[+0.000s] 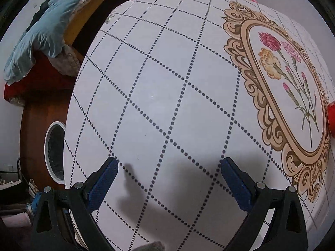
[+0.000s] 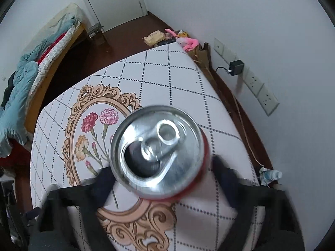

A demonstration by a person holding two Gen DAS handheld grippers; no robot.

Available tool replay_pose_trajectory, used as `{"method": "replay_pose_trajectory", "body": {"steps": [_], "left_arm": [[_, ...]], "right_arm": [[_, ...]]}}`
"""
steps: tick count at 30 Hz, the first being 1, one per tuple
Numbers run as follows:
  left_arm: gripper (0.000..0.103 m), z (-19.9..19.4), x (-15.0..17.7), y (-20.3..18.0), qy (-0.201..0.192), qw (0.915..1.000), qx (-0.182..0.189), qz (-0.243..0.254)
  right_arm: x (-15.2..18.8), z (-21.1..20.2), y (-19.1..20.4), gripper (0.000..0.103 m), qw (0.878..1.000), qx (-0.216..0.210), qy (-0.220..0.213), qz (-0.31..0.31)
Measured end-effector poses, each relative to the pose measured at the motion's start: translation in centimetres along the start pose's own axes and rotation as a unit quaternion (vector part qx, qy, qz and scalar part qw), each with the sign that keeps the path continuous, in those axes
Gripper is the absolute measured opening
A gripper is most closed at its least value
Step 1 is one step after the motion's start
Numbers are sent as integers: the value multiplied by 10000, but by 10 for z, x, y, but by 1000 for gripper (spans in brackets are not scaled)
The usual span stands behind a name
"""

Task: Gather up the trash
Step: 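Grasp the red Coca-Cola can with the right tool while the left grasps the clear cup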

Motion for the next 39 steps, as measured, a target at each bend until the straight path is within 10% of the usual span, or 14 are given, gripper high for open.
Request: {"method": "replay_pose_trajectory", "body": {"steps": [10,19,24,39], "left_arm": [[101,-86,45,-16,-402,9945,857,443],[98,-75,105,-69,-66,9876,1191,1021],[36,-59,104,-85,-176,9893,1025,1019],[33,-77,83,-63,-696,9895,961,826]], "right_arm": [[66,-63,18,71,9977,-182,489,-438],[125,-92,6,71,9976,-89,629,-259],[132,-90,-2,71,9980,-7,612,-153],[128,-107,10,71,9982,-139,471,-352]]}}
Point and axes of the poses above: each gripper's, at about its wrist camera, not at the fingertips, and z roughly the way its jaws point, y to its left, x to its underside, the point moved 6 cm from there along z, roughly the way its jaws point, and after that the axes turned 6 degrees about -y, right-handed, at the moved point
